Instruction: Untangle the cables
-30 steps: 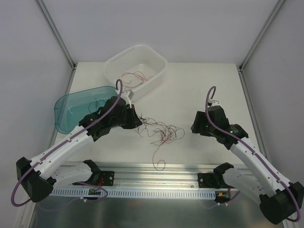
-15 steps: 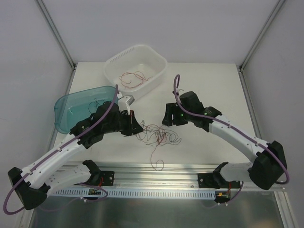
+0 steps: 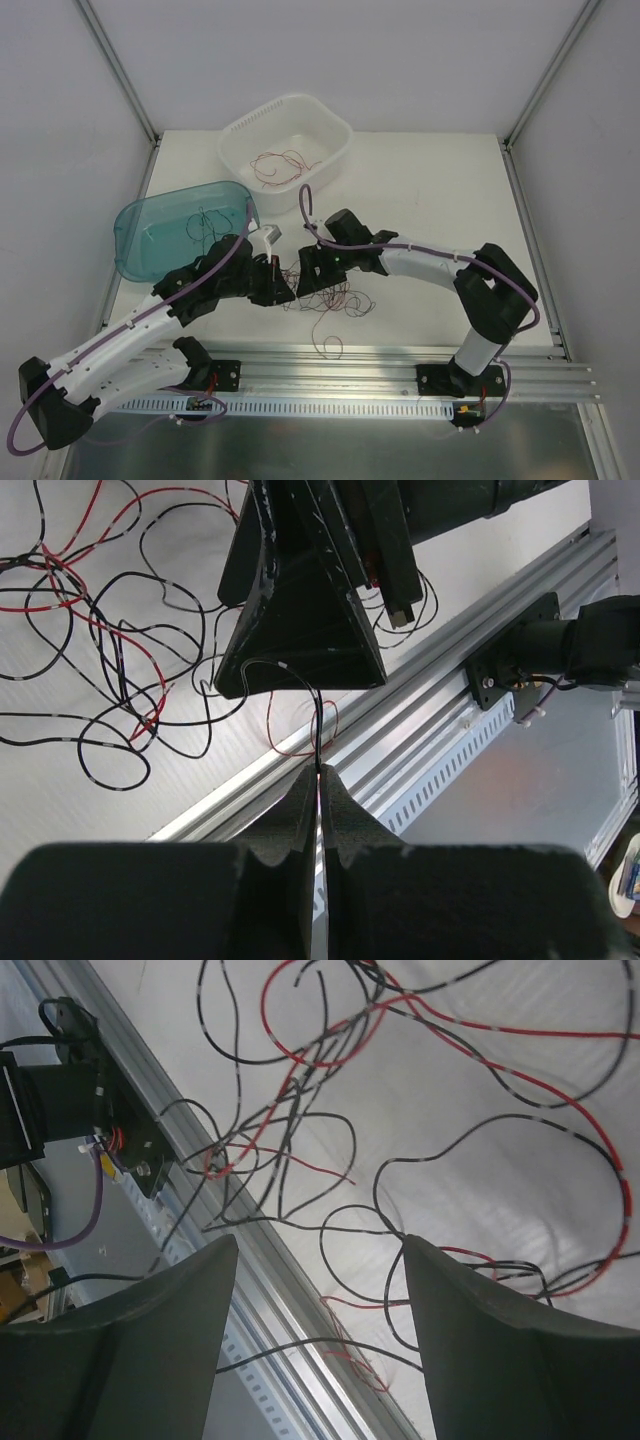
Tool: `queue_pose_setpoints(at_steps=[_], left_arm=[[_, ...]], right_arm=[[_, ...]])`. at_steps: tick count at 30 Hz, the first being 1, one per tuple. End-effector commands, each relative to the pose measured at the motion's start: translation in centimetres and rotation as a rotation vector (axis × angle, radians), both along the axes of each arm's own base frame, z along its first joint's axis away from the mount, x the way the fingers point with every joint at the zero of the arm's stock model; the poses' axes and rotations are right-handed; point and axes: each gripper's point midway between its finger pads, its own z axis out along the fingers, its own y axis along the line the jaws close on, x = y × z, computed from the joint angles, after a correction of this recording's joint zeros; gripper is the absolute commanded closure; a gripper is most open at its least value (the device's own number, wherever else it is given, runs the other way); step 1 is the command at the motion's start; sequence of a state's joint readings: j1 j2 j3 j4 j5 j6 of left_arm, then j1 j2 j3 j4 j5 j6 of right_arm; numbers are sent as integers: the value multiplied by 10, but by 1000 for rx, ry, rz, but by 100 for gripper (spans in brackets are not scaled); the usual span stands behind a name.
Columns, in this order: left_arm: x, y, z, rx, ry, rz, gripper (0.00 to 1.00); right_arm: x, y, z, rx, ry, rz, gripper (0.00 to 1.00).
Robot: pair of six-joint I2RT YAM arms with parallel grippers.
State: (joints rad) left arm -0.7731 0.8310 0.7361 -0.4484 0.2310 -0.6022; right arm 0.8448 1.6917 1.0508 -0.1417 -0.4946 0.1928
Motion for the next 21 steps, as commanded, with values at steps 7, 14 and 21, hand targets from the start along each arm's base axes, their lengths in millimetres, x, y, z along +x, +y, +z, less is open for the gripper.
queue_pose_setpoints(at_steps=[7, 14, 21], left_arm=[[-16, 4, -18, -27, 72, 34, 100], [-19, 3, -20, -32, 77, 43, 100], [-26, -1, -23, -34, 87, 27, 100]], right_arm=[[5, 60, 20, 178, -86, 81, 30], [20, 74, -14, 142, -66, -20, 47], [44, 57, -30, 64, -135, -204, 97]])
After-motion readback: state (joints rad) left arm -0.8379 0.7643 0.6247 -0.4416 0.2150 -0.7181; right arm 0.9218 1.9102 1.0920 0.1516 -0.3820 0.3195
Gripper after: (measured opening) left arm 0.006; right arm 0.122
